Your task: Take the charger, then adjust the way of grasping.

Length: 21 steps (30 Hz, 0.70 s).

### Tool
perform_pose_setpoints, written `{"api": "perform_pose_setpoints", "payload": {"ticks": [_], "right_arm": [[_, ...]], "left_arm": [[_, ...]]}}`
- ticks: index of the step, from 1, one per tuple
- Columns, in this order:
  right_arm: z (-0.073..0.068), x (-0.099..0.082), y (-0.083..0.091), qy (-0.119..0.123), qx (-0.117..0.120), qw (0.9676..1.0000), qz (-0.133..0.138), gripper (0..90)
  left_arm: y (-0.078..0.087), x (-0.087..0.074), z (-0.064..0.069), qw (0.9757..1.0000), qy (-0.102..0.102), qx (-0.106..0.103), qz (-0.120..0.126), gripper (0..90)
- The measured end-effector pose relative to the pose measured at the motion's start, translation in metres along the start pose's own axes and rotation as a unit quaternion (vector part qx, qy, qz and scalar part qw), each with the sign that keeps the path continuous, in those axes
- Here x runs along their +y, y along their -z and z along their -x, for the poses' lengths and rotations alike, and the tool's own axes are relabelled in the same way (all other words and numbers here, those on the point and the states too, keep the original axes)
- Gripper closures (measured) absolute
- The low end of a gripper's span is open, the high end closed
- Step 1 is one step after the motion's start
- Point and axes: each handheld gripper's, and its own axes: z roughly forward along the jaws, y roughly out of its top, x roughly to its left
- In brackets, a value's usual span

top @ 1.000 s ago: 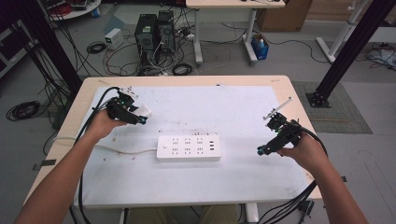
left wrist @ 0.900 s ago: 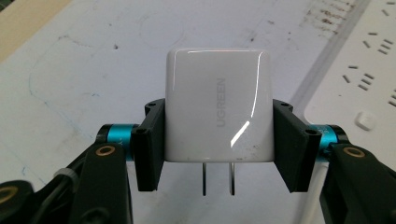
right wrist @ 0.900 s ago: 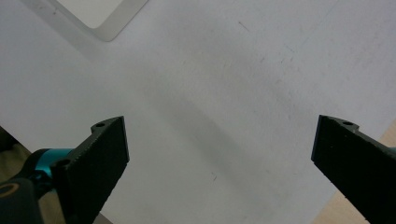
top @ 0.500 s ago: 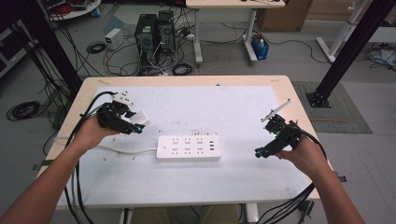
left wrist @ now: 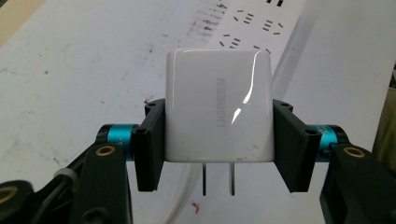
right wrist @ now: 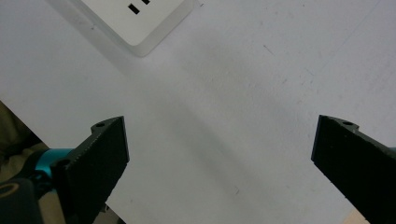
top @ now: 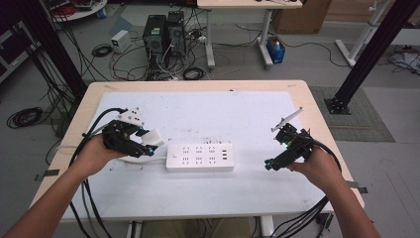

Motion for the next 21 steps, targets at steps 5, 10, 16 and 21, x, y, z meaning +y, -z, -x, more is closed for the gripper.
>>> {"api": "perform_pose_setpoints", "payload": {"ticks": [5,10,16,21], "right_arm": [[0.0,-0.001,0.003,0.0,-0.002,1.0,0.002,3.4],[-0.002,0.0,0.004,-0.006,0.001,0.9999,0.009,3.3],[-0.003,0.001,0.002,-0.014,0.0,0.9998,0.013,3.4],[-0.006,0.003,-0.001,-0.031,0.022,0.9989,0.029,3.3]], "left_arm": [[-0.004,0.002,0.004,0.9999,-0.008,-0.001,-0.007,42.6],[-0.006,0.008,0.006,0.9998,-0.016,-0.003,-0.007,42.6],[-0.01,0.019,0.01,0.9995,-0.031,-0.009,0.001,42.6],[-0.018,0.026,0.014,0.9989,-0.042,-0.019,0.012,42.6]]}}
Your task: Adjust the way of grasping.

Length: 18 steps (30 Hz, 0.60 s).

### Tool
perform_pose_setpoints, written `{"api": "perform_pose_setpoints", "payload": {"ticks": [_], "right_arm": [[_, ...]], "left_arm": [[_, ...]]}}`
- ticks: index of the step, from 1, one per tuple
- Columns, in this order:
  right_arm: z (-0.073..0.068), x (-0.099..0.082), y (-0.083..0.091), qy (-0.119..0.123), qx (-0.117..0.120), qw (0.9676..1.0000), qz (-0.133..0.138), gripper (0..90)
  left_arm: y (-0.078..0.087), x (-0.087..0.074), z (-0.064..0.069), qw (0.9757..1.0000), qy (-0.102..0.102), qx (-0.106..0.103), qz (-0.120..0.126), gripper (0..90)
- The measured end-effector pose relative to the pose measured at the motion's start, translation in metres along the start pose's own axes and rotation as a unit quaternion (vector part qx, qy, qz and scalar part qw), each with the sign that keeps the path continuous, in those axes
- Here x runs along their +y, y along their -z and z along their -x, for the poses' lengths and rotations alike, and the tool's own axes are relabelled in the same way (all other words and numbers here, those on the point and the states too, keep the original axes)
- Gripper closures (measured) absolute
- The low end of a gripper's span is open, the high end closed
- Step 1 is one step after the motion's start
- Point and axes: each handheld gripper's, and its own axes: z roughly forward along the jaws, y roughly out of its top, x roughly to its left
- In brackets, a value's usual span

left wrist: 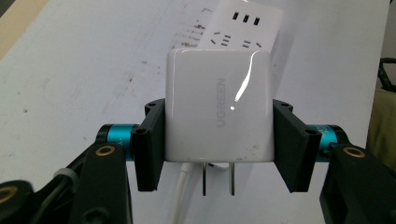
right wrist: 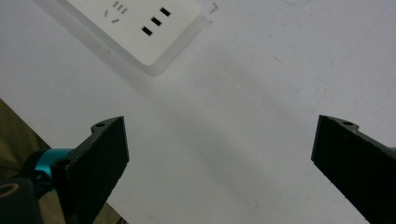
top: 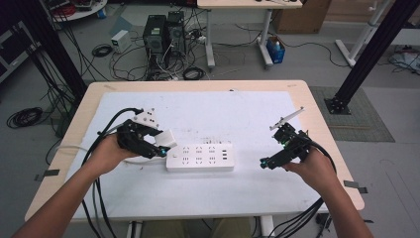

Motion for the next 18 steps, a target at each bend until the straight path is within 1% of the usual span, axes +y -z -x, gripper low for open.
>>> {"api": "perform_pose_setpoints", "payload": {"ticks": [1,2,3,4,6,7,8,9,11,12,13,14,15,16,18], "right_arm": [[-0.003,0.002,-0.002,-0.008,0.014,0.9998,0.01,3.4],[-0.003,0.002,-0.002,-0.008,0.014,0.9998,0.01,3.4],[-0.004,0.003,-0.003,-0.01,0.018,0.9997,0.014,3.3],[-0.006,0.004,-0.004,-0.015,0.024,0.9994,0.018,3.3],[-0.01,0.008,-0.008,-0.029,0.038,0.9983,0.034,3.4],[-0.01,0.008,-0.008,-0.029,0.038,0.9983,0.034,3.4],[-0.012,0.01,-0.009,-0.041,0.043,0.9973,0.044,3.4],[-0.012,0.01,-0.009,-0.041,0.043,0.9973,0.044,3.4],[-0.015,0.011,-0.011,-0.053,0.054,0.9956,0.054,3.3],[-0.015,0.011,-0.011,-0.053,0.054,0.9956,0.054,3.3],[-0.016,0.012,-0.012,-0.061,0.062,0.9946,0.057,3.4],[-0.019,0.014,-0.015,-0.072,0.08,0.9922,0.063,3.4],[-0.02,0.015,-0.017,-0.078,0.088,0.9908,0.067,3.3],[-0.02,0.016,-0.018,-0.081,0.097,0.9894,0.07,3.3],[-0.022,0.017,-0.02,-0.095,0.115,0.9858,0.078,3.4]], "left_arm": [[-0.003,0.001,0.001,1.0,-0.003,-0.004,0.004,42.6],[-0.005,0.002,0.001,0.9999,-0.008,-0.006,0.005,42.6],[-0.008,0.003,0.002,0.9998,-0.008,-0.011,0.011,42.6],[-0.012,0.003,0.003,0.9997,-0.009,-0.017,0.012,42.6],[-0.018,0.005,0.005,0.9996,-0.013,-0.023,0.012,42.6],[-0.021,0.005,0.005,0.9994,-0.018,-0.026,0.012,42.6],[-0.024,0.006,0.006,0.9993,-0.016,-0.028,0.017,42.6],[-0.026,0.006,0.007,0.9992,-0.017,-0.03,0.021,42.6],[-0.031,0.008,0.01,0.9988,-0.019,-0.035,0.029,42.6],[-0.031,0.008,0.01,0.9988,-0.019,-0.035,0.029,42.6],[-0.036,0.009,0.012,0.9983,-0.022,-0.04,0.035,42.6],[-0.039,0.01,0.014,0.9981,-0.026,-0.041,0.038,42.6],[-0.041,0.011,0.015,0.998,-0.025,-0.043,0.039,42.6],[-0.043,0.011,0.016,0.9977,-0.03,-0.045,0.041,42.6],[-0.046,0.013,0.019,0.9971,-0.034,-0.046,0.049,42.6]]}}
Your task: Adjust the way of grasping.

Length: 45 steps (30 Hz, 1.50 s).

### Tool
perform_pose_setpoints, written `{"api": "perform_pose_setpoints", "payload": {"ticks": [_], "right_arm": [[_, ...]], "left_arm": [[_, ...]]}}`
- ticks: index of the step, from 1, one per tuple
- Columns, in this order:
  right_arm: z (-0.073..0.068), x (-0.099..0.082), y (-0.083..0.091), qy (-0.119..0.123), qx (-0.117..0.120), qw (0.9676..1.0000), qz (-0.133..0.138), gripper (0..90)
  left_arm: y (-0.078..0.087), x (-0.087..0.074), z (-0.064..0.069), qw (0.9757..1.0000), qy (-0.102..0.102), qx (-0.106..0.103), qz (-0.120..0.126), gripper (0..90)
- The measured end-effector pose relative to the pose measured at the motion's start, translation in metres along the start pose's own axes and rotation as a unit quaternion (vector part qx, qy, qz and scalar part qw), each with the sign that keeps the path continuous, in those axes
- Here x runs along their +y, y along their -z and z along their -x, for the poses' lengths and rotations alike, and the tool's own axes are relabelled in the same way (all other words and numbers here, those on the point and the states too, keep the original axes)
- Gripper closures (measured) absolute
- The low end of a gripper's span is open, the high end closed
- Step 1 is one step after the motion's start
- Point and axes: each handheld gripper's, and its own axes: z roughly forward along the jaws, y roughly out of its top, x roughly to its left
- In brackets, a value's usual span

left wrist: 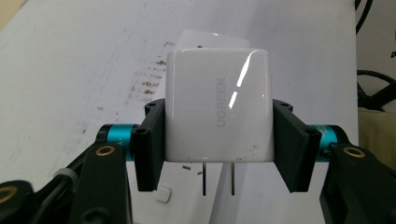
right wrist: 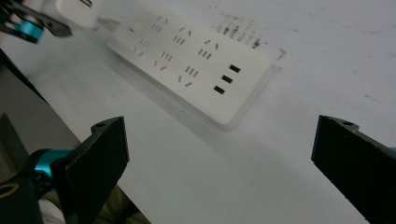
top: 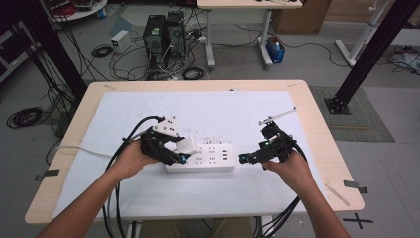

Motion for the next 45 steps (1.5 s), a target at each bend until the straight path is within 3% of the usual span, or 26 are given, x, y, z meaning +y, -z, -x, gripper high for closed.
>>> {"api": "perform_pose_setpoints", "payload": {"ticks": [3,15,22,29,33,45], "right_arm": [[-0.003,0.002,-0.003,-0.018,0.023,0.9996,0.008,3.3],[-0.01,0.009,-0.01,-0.055,0.072,0.9957,0.022,3.4],[-0.012,0.015,-0.018,-0.103,0.119,0.9873,0.02,3.4],[-0.014,0.02,-0.023,-0.114,0.131,0.9846,0.017,3.4],[-0.019,0.026,-0.033,-0.126,0.146,0.9812,0.004,3.4],[-0.022,0.035,-0.047,-0.138,0.151,0.9787,-0.016,4.7]], "left_arm": [[-0.006,0.002,0.003,0.9999,-0.006,-0.007,0.011,42.6],[-0.023,0.01,0.01,0.9992,-0.013,-0.028,0.027,42.6],[-0.03,0.013,0.011,0.9982,-0.018,-0.036,0.044,42.6],[-0.034,0.016,0.014,0.9973,-0.02,-0.042,0.056,42.6],[-0.037,0.02,0.015,0.9969,-0.024,-0.046,0.06,42.6],[-0.039,0.026,0.017,0.9959,-0.038,-0.05,0.065,42.6]]}}
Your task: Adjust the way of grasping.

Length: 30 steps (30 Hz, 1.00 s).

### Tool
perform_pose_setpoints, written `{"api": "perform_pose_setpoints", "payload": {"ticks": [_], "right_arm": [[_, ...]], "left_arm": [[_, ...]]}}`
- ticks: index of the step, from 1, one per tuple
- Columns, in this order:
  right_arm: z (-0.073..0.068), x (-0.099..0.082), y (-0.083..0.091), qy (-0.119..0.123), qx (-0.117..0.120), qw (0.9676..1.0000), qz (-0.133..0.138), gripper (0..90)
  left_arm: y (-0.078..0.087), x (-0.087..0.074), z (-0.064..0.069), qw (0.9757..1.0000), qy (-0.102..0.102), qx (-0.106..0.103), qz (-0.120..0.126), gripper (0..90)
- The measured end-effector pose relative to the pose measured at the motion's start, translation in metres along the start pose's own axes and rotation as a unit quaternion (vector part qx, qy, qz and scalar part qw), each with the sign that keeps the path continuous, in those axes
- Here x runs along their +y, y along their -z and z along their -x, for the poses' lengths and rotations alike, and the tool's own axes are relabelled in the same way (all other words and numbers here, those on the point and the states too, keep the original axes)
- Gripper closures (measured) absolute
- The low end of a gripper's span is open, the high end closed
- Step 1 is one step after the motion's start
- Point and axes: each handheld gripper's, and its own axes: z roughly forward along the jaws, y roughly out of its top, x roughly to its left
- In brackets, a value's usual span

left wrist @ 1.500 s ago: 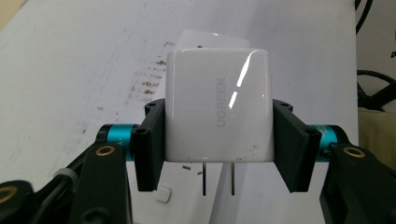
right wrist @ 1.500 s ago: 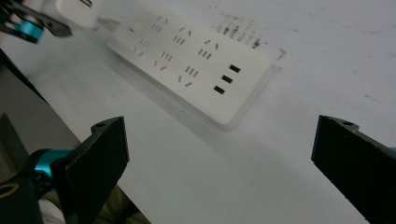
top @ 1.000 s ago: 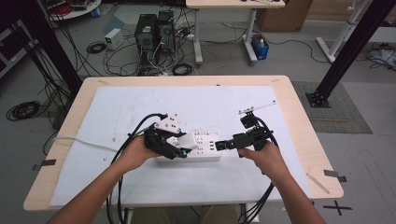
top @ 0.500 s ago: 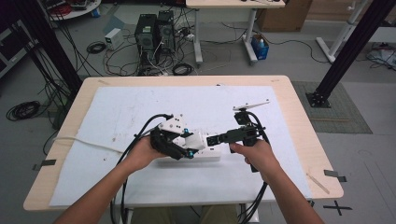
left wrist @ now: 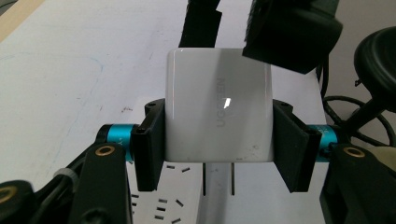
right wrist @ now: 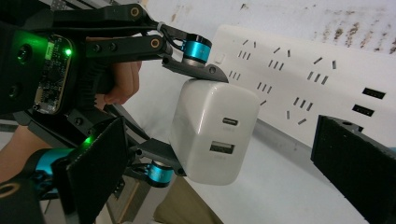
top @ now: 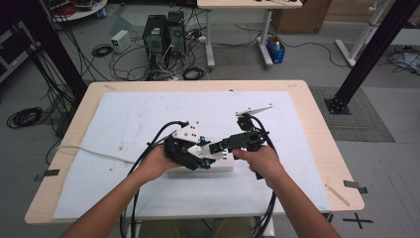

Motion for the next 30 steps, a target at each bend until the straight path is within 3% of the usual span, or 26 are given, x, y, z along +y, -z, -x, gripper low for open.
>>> {"api": "perform_pose_setpoints", "payload": {"ticks": [5,6,10,15,20,30], "right_arm": [[0.001,0.001,-0.001,-0.002,0.002,1.0,-0.002,6.1],[0.003,0.002,-0.002,-0.013,0.017,0.9998,-0.004,15.3],[0.004,0.003,-0.005,-0.015,0.033,0.9993,-0.007,18.3],[0.006,0.003,-0.007,-0.035,0.042,0.9984,-0.013,33.7],[0.011,0.004,-0.008,-0.058,0.055,0.9966,-0.022,38.0],[0.016,0.001,-0.007,-0.062,0.075,0.9951,-0.017,54.4]], "left_arm": [[-0.001,0.001,0.0,1.0,-0.003,-0.001,0.001,42.6],[-0.001,0.001,0.001,1.0,-0.004,-0.002,0.001,42.6],[-0.002,0.001,0.001,1.0,-0.004,-0.002,0.001,42.5],[-0.001,0.001,0.002,1.0,-0.007,-0.005,0.003,42.5],[-0.001,0.002,0.003,0.9999,-0.01,-0.005,0.004,42.5],[-0.002,0.002,0.004,0.9999,-0.013,-0.001,0.005,42.5]]}}
